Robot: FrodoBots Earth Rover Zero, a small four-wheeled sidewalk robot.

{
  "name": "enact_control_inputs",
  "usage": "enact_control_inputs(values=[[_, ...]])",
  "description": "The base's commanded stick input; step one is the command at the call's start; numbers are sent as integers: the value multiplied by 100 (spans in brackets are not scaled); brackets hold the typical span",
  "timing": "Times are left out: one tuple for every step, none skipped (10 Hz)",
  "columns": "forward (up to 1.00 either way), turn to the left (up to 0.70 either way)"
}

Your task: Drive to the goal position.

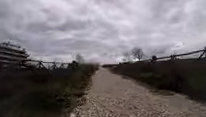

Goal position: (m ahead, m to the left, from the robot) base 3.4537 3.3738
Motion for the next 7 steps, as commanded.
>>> enact_control_inputs(values=[[70, 0], [70, 0], [70, 0], [70, 0], [70, 0], [70, 0], [70, 0]])
